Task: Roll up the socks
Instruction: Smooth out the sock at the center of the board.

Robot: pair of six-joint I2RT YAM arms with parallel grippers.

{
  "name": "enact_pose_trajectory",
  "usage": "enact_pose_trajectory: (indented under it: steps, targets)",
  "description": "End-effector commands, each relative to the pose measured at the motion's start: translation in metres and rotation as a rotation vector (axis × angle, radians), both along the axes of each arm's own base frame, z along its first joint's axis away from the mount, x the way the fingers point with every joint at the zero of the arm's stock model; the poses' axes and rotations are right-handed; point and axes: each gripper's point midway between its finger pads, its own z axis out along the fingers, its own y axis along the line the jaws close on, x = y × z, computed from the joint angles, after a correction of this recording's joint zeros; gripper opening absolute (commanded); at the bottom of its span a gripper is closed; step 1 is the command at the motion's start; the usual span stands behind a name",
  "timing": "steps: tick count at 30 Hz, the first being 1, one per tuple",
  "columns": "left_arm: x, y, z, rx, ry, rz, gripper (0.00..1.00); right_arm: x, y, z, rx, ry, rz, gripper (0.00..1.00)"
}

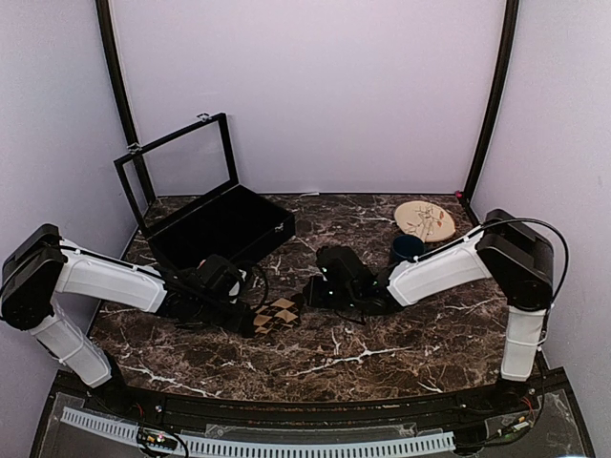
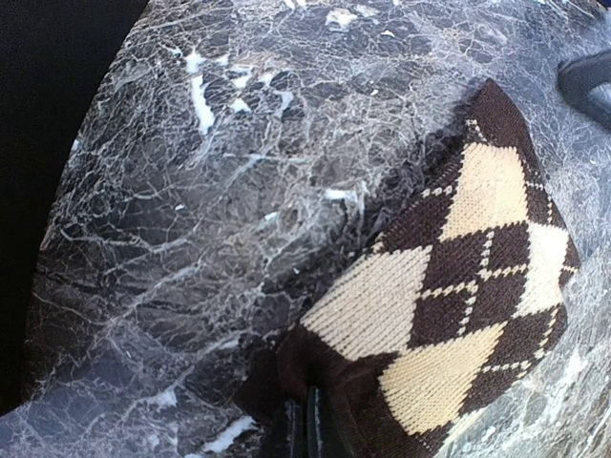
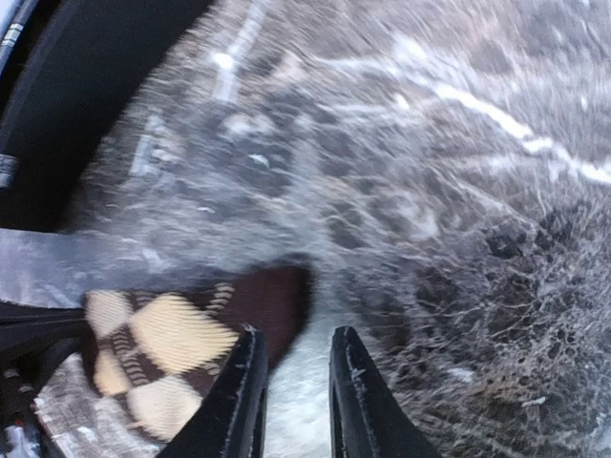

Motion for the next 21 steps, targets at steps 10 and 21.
enact_pose_trajectory:
  steps: [10,21]
  targets:
    - [0.000,-0.002,0.007,-0.013,0.000,-0.011,0.00,-0.019,0.064,0.042,0.512,0.028,0.127,0.31]
    - [0.000,-0.005,0.008,-0.022,0.003,-0.018,0.00,-0.030,0.083,0.029,0.615,0.100,0.156,0.31]
